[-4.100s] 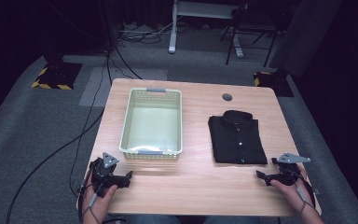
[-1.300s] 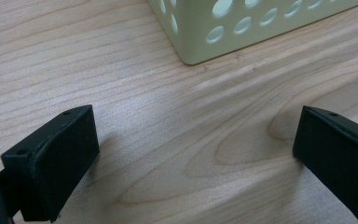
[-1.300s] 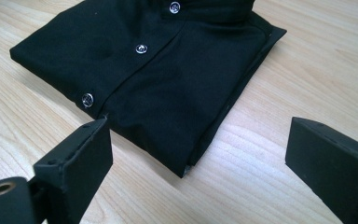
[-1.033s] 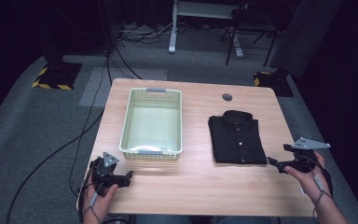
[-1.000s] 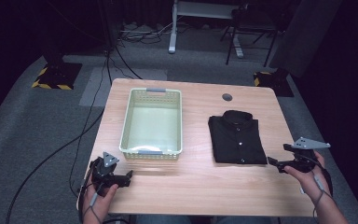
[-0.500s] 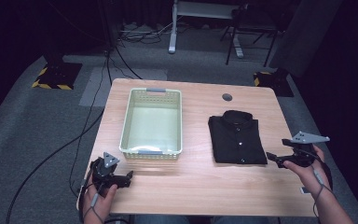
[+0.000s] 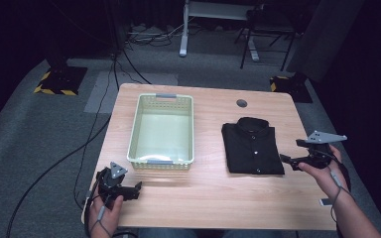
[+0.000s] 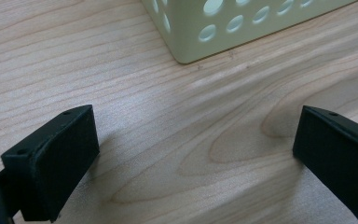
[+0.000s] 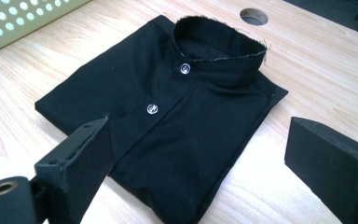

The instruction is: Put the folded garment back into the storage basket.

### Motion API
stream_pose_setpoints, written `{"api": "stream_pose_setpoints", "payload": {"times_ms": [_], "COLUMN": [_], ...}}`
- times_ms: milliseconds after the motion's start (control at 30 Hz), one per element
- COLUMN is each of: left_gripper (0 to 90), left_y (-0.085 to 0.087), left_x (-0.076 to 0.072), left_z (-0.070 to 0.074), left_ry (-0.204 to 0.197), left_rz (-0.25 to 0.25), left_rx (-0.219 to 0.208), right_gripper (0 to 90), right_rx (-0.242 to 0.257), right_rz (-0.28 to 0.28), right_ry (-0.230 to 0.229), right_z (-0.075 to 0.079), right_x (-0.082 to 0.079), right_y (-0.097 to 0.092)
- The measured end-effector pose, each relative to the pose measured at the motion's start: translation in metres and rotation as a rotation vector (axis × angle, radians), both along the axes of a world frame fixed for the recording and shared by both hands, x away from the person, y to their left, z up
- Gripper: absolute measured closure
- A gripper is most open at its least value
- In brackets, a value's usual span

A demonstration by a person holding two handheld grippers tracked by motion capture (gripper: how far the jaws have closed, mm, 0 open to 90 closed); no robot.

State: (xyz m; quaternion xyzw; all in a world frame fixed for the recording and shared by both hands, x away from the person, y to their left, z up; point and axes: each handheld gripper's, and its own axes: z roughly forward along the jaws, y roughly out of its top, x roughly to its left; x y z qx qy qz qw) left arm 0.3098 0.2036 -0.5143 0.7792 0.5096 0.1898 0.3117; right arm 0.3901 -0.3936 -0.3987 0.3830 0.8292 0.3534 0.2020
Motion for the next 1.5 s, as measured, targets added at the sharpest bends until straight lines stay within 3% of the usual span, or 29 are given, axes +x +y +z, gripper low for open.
{"api": "stream_pose_setpoints", "payload": {"times_ms": [1500], "left_gripper": [0.3], "left_y": [-0.002], "left_x": [0.001], "left_z": [0.000], "left_ry": [-0.001], "left_rz": [0.000], "left_rx": [0.001], "right_gripper": [8.2], "right_rx": [0.001], "right_rz": [0.057], "right_ry": [-0.010], "right_z": [0.020], "right_x": [0.050], "right_y": [0.036]}}
